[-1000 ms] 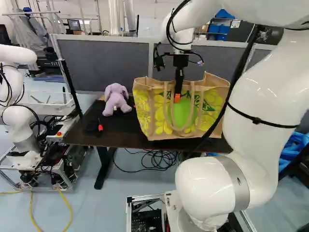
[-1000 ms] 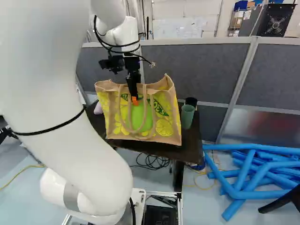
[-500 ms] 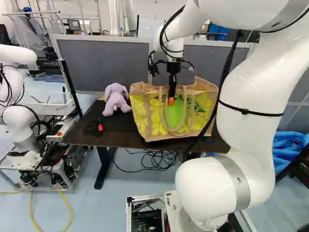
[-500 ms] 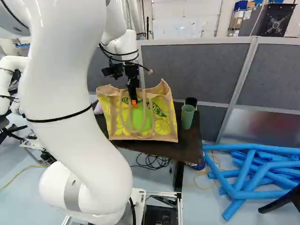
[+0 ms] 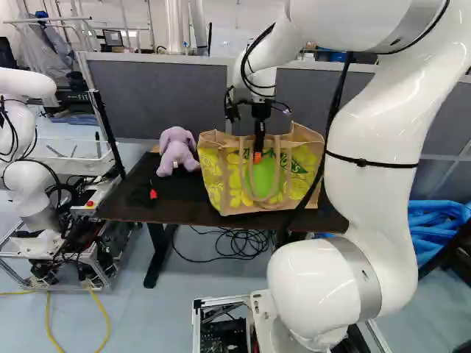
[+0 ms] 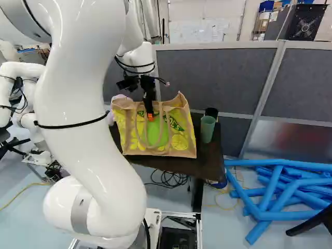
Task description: Pick up the bag on the ground and place it on the table
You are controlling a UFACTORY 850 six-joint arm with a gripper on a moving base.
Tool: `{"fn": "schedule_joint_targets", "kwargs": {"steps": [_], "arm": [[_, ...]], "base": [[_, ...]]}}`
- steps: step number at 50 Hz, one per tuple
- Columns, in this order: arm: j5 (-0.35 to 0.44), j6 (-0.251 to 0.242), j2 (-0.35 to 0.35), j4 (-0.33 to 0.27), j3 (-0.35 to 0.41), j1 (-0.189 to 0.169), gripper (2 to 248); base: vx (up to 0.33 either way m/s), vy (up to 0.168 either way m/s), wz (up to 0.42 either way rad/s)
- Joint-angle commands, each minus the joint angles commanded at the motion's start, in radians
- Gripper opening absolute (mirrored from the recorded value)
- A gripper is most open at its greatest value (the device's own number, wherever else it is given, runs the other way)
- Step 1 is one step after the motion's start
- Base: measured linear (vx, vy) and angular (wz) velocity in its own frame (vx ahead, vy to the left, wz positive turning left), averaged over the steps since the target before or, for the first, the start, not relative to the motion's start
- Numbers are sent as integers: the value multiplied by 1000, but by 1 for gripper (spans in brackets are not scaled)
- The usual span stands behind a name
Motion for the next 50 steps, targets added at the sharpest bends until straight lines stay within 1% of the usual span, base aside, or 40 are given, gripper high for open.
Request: {"fn": "schedule_joint_targets", "kwargs": {"steps": [12,13,18,19,23,24,28,29,34,35,39,40,44,45,50], "arm": [[0,0,0,0,0,0,23],[0,0,0,0,0,0,49],[0,0,0,0,0,0,49],[0,0,0,0,0,0,84],[0,0,0,0,0,0,84],[0,0,0,0,0,0,118],[0,0,0,0,0,0,118],[0,0,0,0,0,0,154],[0,0,0,0,0,0,154],[0,0,0,0,0,0,190],[0,0,0,0,0,0,190],[0,0,0,0,0,0,227],[0,0,0,0,0,0,227],[0,0,0,0,0,0,247],[0,0,0,0,0,0,247]], "base": [[0,0,0],[0,0,0],[0,0,0],[0,0,0],[0,0,0],[0,0,0],[0,0,0],[0,0,0],[0,0,0],[0,0,0],[0,0,0],[0,0,0],[0,0,0],[0,0,0],[0,0,0]]}}
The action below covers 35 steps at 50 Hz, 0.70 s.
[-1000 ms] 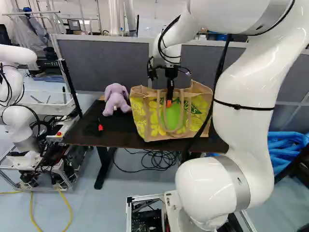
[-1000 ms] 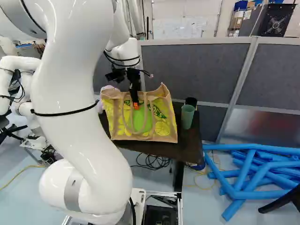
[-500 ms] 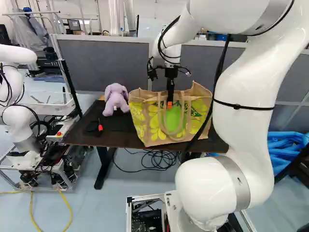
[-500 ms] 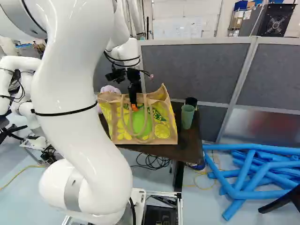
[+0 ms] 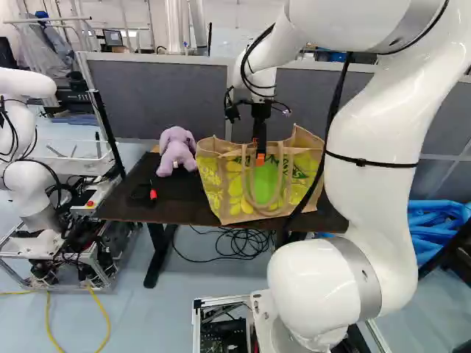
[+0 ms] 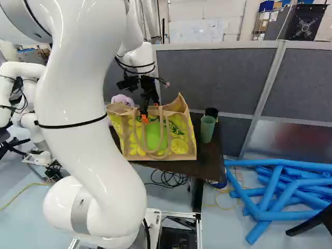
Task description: Pick up the bag on the ground and place it on the table
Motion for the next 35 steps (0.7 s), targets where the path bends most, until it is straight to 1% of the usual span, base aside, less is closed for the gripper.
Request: {"fn": "schedule_joint_targets", "kwargs": {"steps": [12,35], "arm": [[0,0,27,0,4,0,247],[-28,0,117,0,26,0,247]], "base": [[0,0,0],[0,0,0]]}}
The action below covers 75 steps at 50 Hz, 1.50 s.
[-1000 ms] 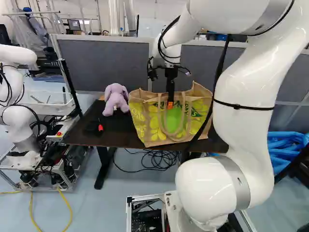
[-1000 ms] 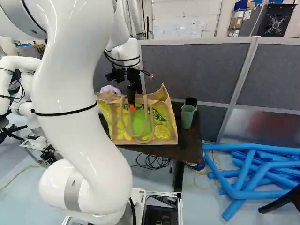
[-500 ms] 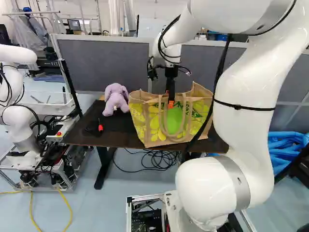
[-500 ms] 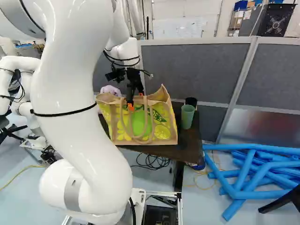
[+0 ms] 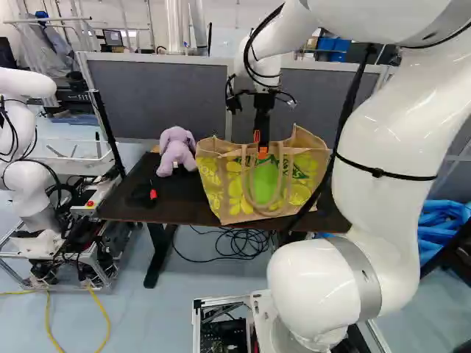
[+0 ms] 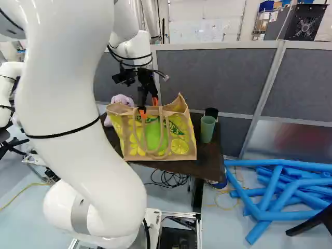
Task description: Pick up the bag on the ground and place it on the table
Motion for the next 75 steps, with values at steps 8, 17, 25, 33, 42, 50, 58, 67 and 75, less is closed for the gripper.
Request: {"fn": "schedule_joint_targets", "kwargs": {"steps": [8,17,25,33,42,50,58,67,75], "arm": [[-19,0,30,0,4,0,247],[-47,0,56,0,0,0,247],[-72,0,76,0,-8,0,247],[-99,0,91,0,-21,0,247],[-130,0,103,0,-41,-1,247],[-158,0,113,0,-61,-1,247],[-186,0,122,0,-80,-1,247],[-199,0,126,0,-86,-1,247],[-200,0,126,0,-86,-1,247]], "base": [[0,0,0],[0,0,0],[0,0,0],[0,0,0],[0,0,0],[0,0,0],[0,0,0],[0,0,0],[0,0,0]]}}
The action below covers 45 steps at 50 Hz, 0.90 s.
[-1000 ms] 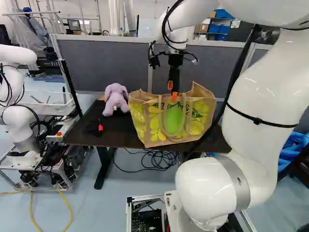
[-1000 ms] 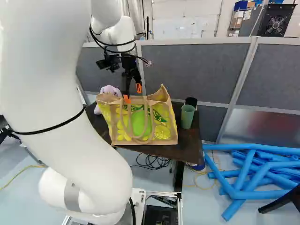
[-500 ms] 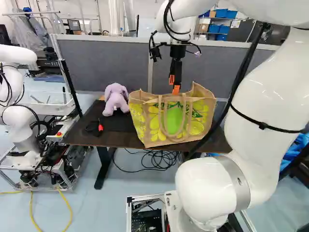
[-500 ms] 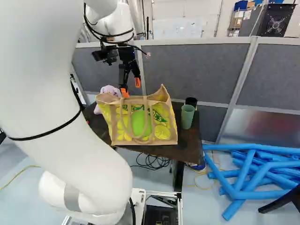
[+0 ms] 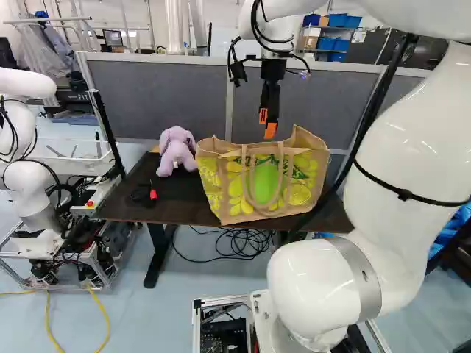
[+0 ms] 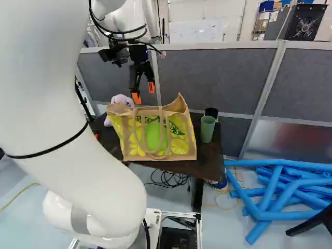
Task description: Pick up the bag on the ground and place it on the table
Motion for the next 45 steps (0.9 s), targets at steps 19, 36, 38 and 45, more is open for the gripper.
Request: {"fn": "schedule_joint_targets", "kwargs": {"steps": [19,36,38,45], "arm": [[0,0,0,0,0,0,247],[0,0,0,0,0,0,247],[0,0,0,0,0,0,247],[0,0,0,0,0,0,247]], "base": [[-15,0,0],[-70,1,5],[-88,0,0],[-100,-5,1]]}}
